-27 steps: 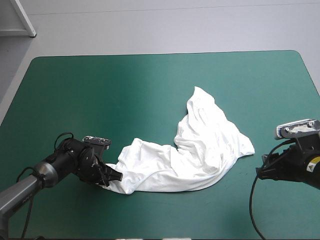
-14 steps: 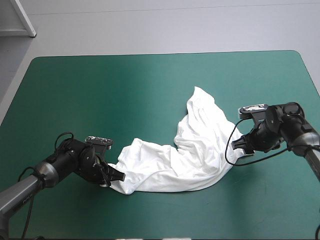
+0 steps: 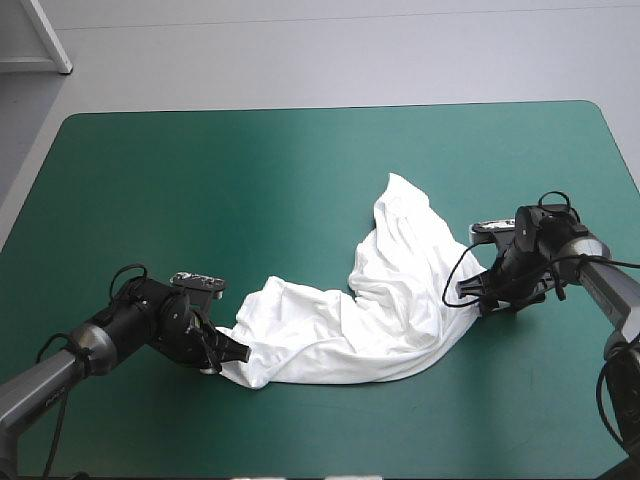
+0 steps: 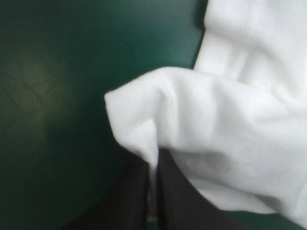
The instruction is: Fold the cloth
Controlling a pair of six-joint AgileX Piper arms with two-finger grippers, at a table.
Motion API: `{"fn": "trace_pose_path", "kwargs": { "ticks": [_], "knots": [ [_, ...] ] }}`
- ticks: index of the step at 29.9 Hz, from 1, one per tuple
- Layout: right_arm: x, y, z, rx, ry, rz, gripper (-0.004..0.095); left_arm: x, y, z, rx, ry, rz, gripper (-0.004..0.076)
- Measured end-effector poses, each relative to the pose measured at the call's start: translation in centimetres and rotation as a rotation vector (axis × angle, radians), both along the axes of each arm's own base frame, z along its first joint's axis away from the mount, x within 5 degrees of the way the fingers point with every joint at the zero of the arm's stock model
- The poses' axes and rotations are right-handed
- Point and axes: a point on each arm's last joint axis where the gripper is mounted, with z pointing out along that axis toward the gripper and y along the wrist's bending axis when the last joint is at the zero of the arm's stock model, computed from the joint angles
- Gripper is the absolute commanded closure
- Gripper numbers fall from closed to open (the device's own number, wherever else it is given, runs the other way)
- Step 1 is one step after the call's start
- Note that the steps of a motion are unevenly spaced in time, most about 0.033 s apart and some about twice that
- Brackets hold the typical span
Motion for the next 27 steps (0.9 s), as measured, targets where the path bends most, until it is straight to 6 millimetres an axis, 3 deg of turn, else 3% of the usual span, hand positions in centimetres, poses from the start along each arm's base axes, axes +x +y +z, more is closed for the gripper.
{"fn": "trace_pose_path", "kwargs": {
  "ticks": [3,5,11,14,18,27],
  "knots": [
    [0.1,0.0,0.0,0.008,-0.009,0.003,0.0834,0.0,0.0,0.0,-0.001,-0.002,-0.001,0.0731],
    [0.2,0.1,0.0,0.020,-0.013,0.000,0.0925,0.0,0.0,0.0,-0.001,-0.002,-0.001,0.0731],
    [0.0,0.3,0.3,0.045,-0.023,-0.009,0.0927,0.1,0.1,0.3,0.017,-0.013,-0.015,0.0731],
    [-0.2,0.1,1.4,0.033,-0.072,0.003,0.0927,0.3,0.5,1.7,0.066,-0.038,-0.041,0.0731],
    [-1.5,-0.1,6.3,0.040,-0.203,0.010,0.0927,0.5,0.8,6.7,0.055,-0.169,-0.048,0.0731],
    [-6.7,-0.4,21.0,0.086,-0.556,0.025,0.0927,-0.1,2.1,21.4,0.047,-0.523,-0.069,0.0731]
  ]
}}
